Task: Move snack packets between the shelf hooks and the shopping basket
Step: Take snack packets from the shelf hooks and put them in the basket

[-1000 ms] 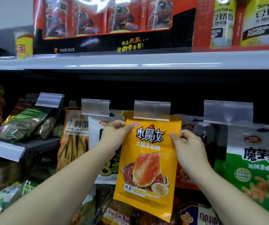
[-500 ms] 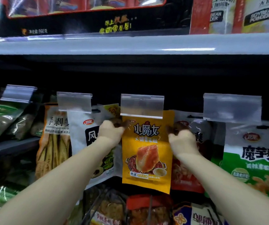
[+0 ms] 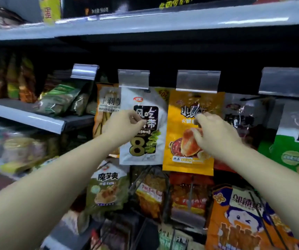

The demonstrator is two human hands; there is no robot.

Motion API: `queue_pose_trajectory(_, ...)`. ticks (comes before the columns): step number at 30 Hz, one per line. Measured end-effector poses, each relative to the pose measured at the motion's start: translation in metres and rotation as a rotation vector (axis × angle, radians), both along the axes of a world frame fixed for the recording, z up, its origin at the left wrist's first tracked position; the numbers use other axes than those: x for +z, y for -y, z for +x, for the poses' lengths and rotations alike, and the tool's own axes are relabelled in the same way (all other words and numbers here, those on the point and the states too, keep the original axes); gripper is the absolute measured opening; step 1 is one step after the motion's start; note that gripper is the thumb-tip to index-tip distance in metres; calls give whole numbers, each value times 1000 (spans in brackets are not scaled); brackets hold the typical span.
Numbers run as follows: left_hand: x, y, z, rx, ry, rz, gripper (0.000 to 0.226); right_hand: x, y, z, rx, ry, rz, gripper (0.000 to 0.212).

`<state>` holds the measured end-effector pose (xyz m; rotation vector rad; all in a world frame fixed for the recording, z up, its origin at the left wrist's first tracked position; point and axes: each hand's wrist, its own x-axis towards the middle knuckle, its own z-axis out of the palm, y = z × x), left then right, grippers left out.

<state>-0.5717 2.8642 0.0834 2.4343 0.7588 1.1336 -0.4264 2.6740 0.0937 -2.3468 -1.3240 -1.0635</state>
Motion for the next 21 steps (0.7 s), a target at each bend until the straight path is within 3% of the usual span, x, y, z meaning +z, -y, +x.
queue_pose_trajectory(5, -34, 2, -110, 257, -234, 232, 26, -27, -25, -81, 198, 126, -221, 29)
queue_pose_trajectory(9, -84, -3, -206, 372, -384, 216, 26, -69, -51, -153, 395, 139, -306, 28)
queue_pose_trajectory(14, -185, 5, -318, 507, -541, 12, 23, -162, -76, -235, 590, 55, -490, 29)
queue_pose_trajectory(21, -385, 66, -423, 588, -703, -397, 25, -347, -97, -325, 799, -57, -886, 21)
